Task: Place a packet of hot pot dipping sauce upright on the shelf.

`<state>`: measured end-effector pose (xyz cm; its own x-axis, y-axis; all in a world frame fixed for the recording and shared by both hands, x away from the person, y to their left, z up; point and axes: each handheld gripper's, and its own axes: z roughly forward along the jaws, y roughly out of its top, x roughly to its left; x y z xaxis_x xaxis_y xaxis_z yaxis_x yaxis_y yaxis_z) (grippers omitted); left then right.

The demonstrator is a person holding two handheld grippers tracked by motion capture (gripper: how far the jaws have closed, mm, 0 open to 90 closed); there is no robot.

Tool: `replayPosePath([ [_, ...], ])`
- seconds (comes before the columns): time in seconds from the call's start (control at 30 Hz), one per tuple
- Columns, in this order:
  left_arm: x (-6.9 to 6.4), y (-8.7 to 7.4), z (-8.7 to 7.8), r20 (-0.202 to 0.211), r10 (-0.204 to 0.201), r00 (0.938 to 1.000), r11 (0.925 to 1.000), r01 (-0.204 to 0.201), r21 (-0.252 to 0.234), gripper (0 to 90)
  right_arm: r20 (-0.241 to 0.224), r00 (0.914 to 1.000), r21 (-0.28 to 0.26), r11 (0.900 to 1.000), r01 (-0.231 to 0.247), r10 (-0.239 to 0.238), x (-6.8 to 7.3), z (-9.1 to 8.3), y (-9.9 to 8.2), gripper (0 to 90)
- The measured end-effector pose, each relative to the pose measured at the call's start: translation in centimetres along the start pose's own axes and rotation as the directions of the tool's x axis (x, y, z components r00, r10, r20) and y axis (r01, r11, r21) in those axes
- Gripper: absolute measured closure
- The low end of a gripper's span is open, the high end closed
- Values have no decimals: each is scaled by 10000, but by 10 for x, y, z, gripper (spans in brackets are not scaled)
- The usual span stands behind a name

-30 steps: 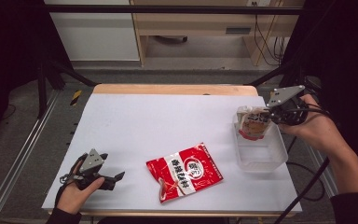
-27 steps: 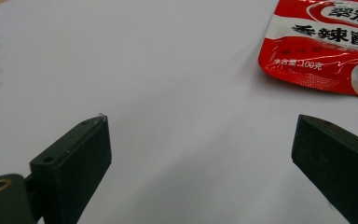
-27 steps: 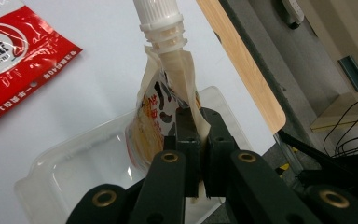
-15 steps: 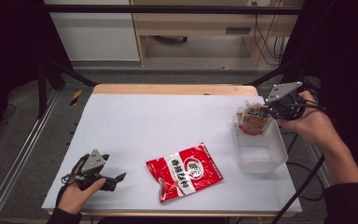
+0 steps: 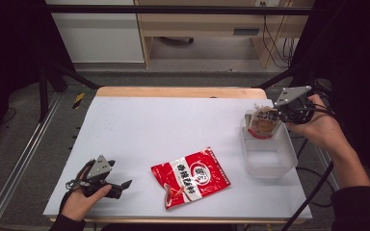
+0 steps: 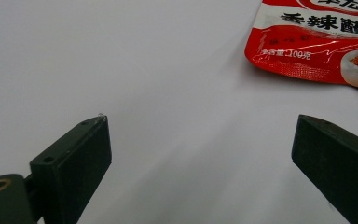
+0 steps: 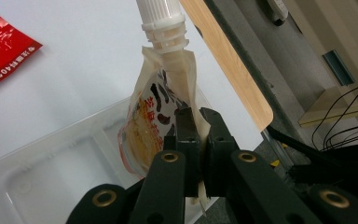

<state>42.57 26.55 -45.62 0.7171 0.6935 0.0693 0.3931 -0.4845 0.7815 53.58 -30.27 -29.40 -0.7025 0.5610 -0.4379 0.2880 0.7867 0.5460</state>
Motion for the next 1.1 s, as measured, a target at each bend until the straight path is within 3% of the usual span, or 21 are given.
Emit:
replayPosePath([
  [0.37, -1, 0, 1, 57, 32, 10000, 10000, -32, 41, 47, 227, 9997, -221, 9998, -16, 21, -3, 2, 0, 876],
  [0.8, -2, 0, 2, 117, 97, 9999, 9999, -98, 73, 47, 55, 9999, -250, 9996, 95, -93, 1, 3, -2, 875],
  [1.1, -3, 0, 2, 152, 140, 9998, 9998, -142, 115, 47, 48, 10000, -545, 9985, 74, -71, 1, -1, -4, 875],
])
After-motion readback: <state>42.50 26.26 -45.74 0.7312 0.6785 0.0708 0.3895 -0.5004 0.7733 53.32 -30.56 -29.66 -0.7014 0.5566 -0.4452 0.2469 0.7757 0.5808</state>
